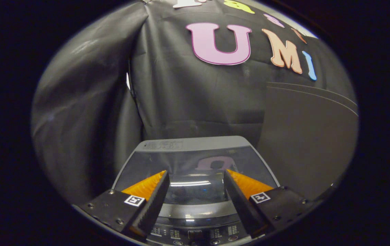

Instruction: Put the clothes into the washing machine and then close the washing machine lid.

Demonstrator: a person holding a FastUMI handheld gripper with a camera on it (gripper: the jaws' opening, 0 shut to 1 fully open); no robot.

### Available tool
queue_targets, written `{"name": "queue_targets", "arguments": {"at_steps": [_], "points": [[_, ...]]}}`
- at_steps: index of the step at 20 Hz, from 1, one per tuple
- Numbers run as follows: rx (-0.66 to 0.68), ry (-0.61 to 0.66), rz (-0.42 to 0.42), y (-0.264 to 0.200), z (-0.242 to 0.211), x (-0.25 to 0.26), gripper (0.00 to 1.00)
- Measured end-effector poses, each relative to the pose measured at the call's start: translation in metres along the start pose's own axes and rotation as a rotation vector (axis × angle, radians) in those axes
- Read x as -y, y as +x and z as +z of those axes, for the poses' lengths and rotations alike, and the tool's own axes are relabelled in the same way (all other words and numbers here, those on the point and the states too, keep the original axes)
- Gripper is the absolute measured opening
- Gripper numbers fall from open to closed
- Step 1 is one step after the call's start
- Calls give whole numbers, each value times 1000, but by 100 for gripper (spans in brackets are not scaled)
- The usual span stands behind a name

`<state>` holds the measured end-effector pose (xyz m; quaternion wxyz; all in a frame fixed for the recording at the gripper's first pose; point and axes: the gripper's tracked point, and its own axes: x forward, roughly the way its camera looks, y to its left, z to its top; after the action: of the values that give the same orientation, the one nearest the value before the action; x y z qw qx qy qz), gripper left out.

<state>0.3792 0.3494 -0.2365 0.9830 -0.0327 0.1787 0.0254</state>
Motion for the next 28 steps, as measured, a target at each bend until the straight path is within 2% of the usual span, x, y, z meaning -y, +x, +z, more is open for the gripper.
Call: {"name": "queue_targets", "arguments": {"at_steps": [6,9,11,20,24,28], "points": [[69,-57,23,-14,12,-1,96],[65,-11,100,-33,6,-8,97],[56,11,117,-44,4,-10,97],[101,56,89,-102,0,38,97],[188,11,26,-135,19,74,97],[217,-30,44,-175,27,85,97]]}}
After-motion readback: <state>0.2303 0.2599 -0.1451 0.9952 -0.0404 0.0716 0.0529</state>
